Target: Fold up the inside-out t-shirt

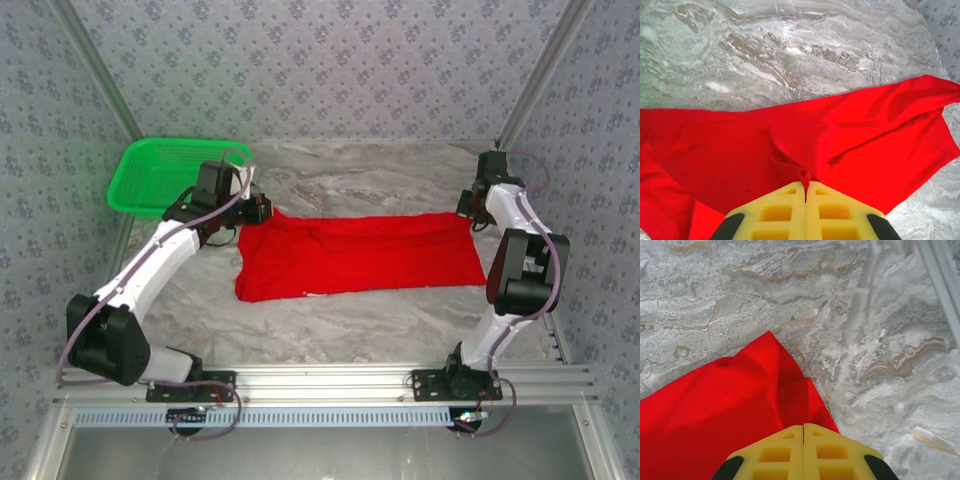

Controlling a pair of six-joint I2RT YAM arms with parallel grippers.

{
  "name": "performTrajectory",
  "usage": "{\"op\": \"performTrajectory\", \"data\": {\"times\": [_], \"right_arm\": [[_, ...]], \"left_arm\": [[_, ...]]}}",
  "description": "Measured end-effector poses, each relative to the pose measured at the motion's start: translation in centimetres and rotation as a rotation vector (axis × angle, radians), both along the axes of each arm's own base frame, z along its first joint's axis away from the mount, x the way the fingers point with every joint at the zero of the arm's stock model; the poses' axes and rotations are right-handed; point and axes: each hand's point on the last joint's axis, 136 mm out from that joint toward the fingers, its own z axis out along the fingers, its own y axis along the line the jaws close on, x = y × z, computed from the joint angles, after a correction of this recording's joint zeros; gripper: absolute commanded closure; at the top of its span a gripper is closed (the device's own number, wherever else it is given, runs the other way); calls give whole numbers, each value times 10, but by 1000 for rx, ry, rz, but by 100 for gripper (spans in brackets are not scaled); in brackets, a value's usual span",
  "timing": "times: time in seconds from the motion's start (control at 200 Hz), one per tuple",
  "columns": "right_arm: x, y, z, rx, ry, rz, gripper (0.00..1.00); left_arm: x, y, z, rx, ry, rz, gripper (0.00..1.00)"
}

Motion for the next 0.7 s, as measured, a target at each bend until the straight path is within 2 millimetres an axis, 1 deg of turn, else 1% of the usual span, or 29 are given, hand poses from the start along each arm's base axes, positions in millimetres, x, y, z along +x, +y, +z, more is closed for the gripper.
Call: {"op": "performTrajectory", "data": {"times": [0.08,0.15,0.235,0.395,0.485,0.61,0.7], "right_arm": [[-3,-3,2,-16,2,-8,100],[-7,-4,-2,-24,16,-13,97],[-14,-4,-10,-27,44,-16,95],[-22,-6,-31,-32,102,-22,91],[-28,-7,-42,-37,135,-33,86],[-33,-12,-45,-46,147,-55,74],[-36,-15,-46,-50,150,-71,67]], "left_arm": [[-5,3,3,0,-13,5,100],[-12,4,-3,6,-5,3,100],[-22,3,-23,21,36,-8,100],[-47,1,-75,52,160,-28,100],[-57,-4,-93,63,210,-44,100],[-65,-8,-101,69,229,-60,100],[-66,-8,-103,68,230,-60,100]]}}
